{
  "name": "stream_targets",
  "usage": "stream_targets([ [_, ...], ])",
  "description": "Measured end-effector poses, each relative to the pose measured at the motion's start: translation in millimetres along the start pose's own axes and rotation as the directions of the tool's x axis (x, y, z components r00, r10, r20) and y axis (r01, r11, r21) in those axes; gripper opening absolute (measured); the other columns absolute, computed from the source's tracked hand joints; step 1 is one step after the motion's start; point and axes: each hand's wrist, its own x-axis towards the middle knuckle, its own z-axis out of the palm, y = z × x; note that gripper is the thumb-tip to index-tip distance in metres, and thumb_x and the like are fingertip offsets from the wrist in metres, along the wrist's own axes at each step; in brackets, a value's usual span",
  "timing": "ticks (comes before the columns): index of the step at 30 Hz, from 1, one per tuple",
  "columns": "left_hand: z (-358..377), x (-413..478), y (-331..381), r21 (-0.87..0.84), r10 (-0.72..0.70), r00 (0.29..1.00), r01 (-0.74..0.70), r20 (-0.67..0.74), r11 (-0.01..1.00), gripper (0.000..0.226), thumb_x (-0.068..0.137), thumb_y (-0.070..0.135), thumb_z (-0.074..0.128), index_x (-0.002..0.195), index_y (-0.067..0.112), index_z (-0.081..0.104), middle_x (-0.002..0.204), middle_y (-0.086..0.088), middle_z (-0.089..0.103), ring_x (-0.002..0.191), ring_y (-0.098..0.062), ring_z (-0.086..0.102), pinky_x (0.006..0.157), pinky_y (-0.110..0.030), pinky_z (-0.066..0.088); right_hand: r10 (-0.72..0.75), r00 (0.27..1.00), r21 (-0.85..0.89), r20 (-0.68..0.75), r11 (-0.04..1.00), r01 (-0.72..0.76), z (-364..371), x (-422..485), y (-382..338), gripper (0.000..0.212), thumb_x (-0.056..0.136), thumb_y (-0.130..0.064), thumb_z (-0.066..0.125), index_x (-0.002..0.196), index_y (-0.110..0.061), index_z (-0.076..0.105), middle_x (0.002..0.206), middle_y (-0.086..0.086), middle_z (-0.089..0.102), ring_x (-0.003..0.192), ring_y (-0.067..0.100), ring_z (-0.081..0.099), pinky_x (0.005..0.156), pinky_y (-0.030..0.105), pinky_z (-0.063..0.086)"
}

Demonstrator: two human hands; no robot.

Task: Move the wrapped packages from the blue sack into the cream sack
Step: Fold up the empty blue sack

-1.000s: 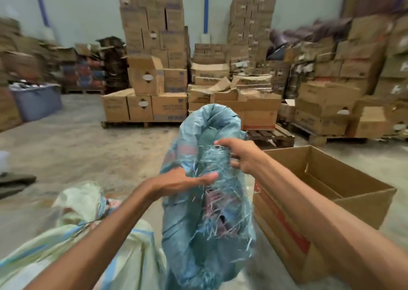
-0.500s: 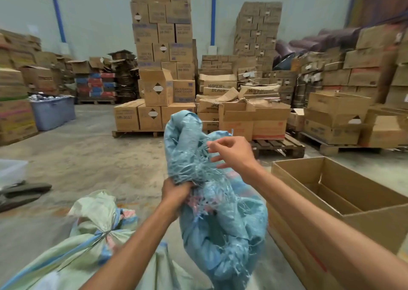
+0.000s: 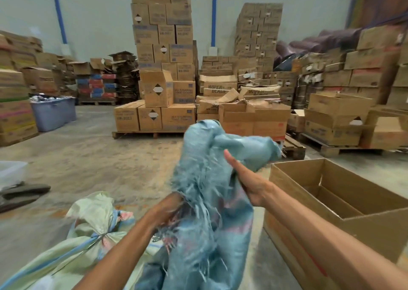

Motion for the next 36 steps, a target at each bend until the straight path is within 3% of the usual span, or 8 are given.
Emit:
stream_targets([
  [4,18,-13,11,0.267,0.070,0.989,-0.103,0.132,0.958,0.071,0.086,0.040,0.069,0.140,0.010,0.034,0.129,0.006,0.041,0.114,-0.010,0.043,0.080,0.004,0.038,0.045,0.999,-0.290,0.017,0.956,-0.038,23,1,8,0.058,0.069,-0.041,0.083,0.114,-0.009,0.067,0.108,0.009,0.076,0.094,0.019,0.074,0.085,0.031,0.058],
  [13,33,22,19,0.468,0.118,0.965,-0.218,0.232,0.857,0.042,0.092,0.019,0.064,0.132,0.011,0.056,0.136,-0.008,0.057,0.126,-0.020,0.052,0.112,-0.033,0.036,-0.118,0.932,0.005,-0.342,0.992,0.128,16,30,16,0.048,0.076,-0.006,0.082,0.120,-0.001,0.065,0.105,0.018,0.075,0.095,0.035,0.074,0.086,0.052,0.059],
  [19,5,17,5,0.270,0.337,0.929,-0.289,-0.152,0.919,0.078,0.061,0.058,0.086,0.125,0.030,0.052,0.124,0.013,0.059,0.114,-0.005,0.057,0.098,-0.028,0.047,-0.123,0.902,0.260,-0.413,0.934,0.246,-19,37,-15,0.057,0.085,-0.023,0.073,0.137,-0.007,0.057,0.128,0.019,0.067,0.116,0.036,0.065,0.102,0.055,0.049],
  [24,-6,14,-38,0.252,0.114,0.599,0.152,-0.792,0.956,0.130,0.041,0.102,0.048,0.138,0.015,0.045,0.138,-0.014,0.051,0.129,-0.031,0.046,0.108,-0.049,0.036,-0.182,0.886,0.442,-0.427,0.812,0.380,-29,38,-30,0.042,0.097,-0.032,0.055,0.130,-0.006,0.062,0.126,0.020,0.067,0.107,0.035,0.069,0.092,0.047,0.055],
  [27,-21,13,-47,-0.683,-0.637,0.746,0.364,-0.194,0.634,0.166,0.016,0.103,0.053,0.157,0.023,0.016,0.162,-0.020,0.011,0.147,-0.047,0.011,0.108,-0.077,0.009,-0.150,0.858,0.507,-0.492,0.752,0.422,-34,44,-34,0.049,0.098,-0.032,0.051,0.140,-0.007,0.056,0.132,0.021,0.063,0.124,0.039,0.058,0.108,0.054,0.043],
  [29,-16,10,-50,-0.829,-0.518,0.803,0.485,0.295,0.279,0.169,0.019,0.097,0.064,0.158,0.020,0.006,0.158,-0.032,0.010,0.139,-0.061,0.014,0.097,-0.085,0.013,-0.131,0.857,0.525,-0.499,0.740,0.419,-29,49,-32,0.045,0.100,-0.031,0.049,0.137,-0.007,0.058,0.131,0.022,0.063,0.125,0.041,0.056,0.105,0.055,0.044],
  [33,1,20,-20,-0.928,-0.151,0.952,0.295,0.266,0.229,0.103,0.066,0.085,0.059,0.137,0.011,0.055,0.138,-0.029,0.052,0.124,-0.052,0.051,0.098,-0.070,0.039,-0.060,0.847,0.475,-0.528,0.806,0.353,-9,54,-21,0.034,0.098,-0.030,0.054,0.121,-0.008,0.066,0.115,0.019,0.070,0.109,0.038,0.063,0.081,0.051,0.053],
  [36,-14,39,-12,-0.952,-0.316,0.943,0.003,-0.099,0.307,0.030,0.090,0.029,0.059,0.112,0.010,0.065,0.134,-0.021,0.059,0.102,-0.037,0.065,0.087,-0.053,0.053,-0.032,0.778,0.229,-0.627,0.947,0.223,-5,59,-8,0.031,0.092,-0.026,0.062,0.120,-0.014,0.064,0.120,0.011,0.070,0.107,0.032,0.067,0.086,0.048,0.057],
])
